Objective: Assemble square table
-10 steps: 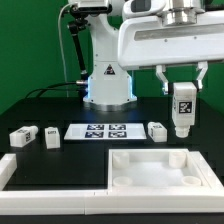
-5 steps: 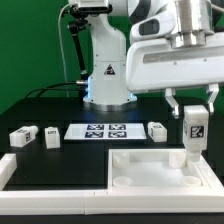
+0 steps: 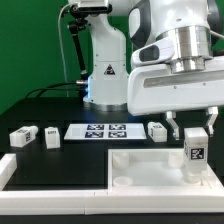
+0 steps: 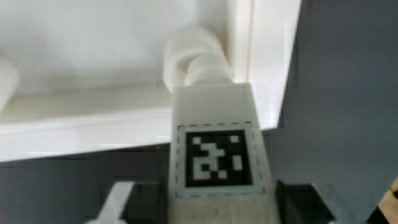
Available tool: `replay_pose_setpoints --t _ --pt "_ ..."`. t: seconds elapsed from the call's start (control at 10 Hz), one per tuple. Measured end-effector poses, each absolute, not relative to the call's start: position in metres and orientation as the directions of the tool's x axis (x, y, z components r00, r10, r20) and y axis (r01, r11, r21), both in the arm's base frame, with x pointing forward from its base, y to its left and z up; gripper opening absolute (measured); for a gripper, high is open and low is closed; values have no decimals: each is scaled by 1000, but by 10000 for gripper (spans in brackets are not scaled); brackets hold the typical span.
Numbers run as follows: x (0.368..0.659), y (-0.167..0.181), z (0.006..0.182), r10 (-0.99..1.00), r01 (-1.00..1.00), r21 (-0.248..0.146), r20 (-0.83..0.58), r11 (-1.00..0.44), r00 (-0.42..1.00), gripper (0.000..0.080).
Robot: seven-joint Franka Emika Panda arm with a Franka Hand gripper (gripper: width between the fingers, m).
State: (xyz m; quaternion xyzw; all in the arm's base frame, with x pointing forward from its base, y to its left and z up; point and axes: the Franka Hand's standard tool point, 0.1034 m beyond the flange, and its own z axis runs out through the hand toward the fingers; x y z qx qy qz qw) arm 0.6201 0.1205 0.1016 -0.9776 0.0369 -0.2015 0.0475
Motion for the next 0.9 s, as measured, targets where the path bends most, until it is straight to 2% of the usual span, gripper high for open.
replay_pose_setpoints --t 0.9 --pt "617 120 101 -98 -51 -122 419 -991 902 291"
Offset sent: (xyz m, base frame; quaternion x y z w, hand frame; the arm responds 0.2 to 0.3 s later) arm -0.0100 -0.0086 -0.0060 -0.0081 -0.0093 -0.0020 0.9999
